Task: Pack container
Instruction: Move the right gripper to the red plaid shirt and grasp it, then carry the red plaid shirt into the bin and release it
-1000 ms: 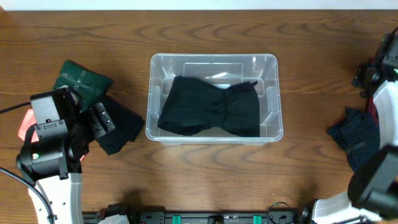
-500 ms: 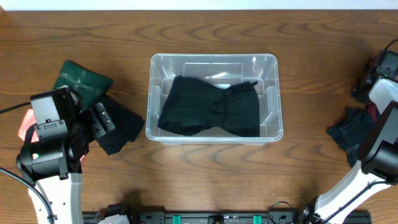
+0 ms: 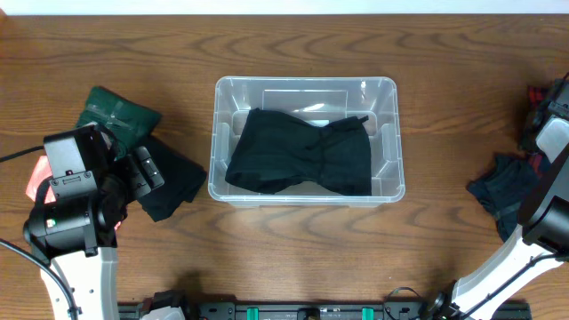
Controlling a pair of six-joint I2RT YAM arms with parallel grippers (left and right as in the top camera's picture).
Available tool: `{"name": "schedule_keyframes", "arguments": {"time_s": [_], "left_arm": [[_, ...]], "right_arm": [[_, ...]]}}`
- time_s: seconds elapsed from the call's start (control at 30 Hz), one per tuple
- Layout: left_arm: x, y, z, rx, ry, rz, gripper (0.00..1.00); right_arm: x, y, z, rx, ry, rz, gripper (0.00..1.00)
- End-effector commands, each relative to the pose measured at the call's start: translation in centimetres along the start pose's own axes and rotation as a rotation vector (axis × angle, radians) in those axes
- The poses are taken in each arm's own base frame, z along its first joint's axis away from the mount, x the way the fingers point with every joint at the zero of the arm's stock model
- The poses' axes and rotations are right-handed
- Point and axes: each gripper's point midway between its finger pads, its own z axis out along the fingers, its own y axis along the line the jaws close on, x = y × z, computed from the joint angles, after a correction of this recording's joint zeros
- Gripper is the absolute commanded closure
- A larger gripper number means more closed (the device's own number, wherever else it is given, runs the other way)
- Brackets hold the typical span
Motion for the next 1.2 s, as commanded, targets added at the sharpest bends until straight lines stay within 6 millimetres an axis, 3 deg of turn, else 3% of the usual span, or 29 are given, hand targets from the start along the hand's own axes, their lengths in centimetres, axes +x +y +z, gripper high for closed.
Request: {"name": "schedule_keyframes", "arguments": {"time_s": [0.0,0.13,0.27,0.37,0.43,0.53,0.67,0.73,0.87,1.03,1.17], "left_arm": [[-0.7,0.2,-0.6,-0.011,-0.027,-0.019,0.02],[-0.7,0.2,-0.6,-0.011,-0.026,-0.019,0.02],[-0.7,0.2,-0.6,-0.011,-0.026,-0.019,0.02],[-0.7,0.3,-0.6,-0.012,-0.026,-0.018,0.02],[-0.7,0.2,-0.6,-0.011,-0.027,-0.018,0.02],[-0.7,0.3,-0.6,-0.012,-0.026,-0.018,0.02],[-0.7,0.3,-0.6,-0.012,-0.026,-0.018,0.02],[-0.7,0.3,-0.6,-0.012,-0.026,-0.018,0.02],[-0.7,0.3,-0.6,-0.012,-0.026,-0.018,0.02],[-0.7,0.3,-0.6,-0.012,-0.026,-0.018,0.02],[-0.7,0.3,-0.6,-0.012,-0.026,-0.019,0.02]], "right_arm": [[0.3,1.7,-0.9,-0.066,0.006,-0.026,0.79],[-3.8,1.9,-6.4,-0.100,-0.140,-0.027,0.84],[-8.4,3.3,-15.9,-0.198,-0.373,-0.121,0.83],[-10.0,5.7,-24.2,-0.320,-0.553,-0.230,0.83],[-9.7,7.4,-29.1,-0.400,-0.646,-0.301,0.83],[-7.6,10.9,-36.6,-0.540,-0.765,-0.430,0.85],[-2.5,15.7,-42.9,-0.680,-0.825,-0.616,0.85],[1.0,18.4,-45.1,-0.743,-0.823,-0.729,0.85],[7.3,22.5,-46.9,-0.817,-0.772,-0.920,0.85],[13.0,26.8,-46.5,-0.863,-0.677,-1.058,0.85],[15.8,29.4,-44.7,-0.851,-0.614,-1.143,0.86]]}}
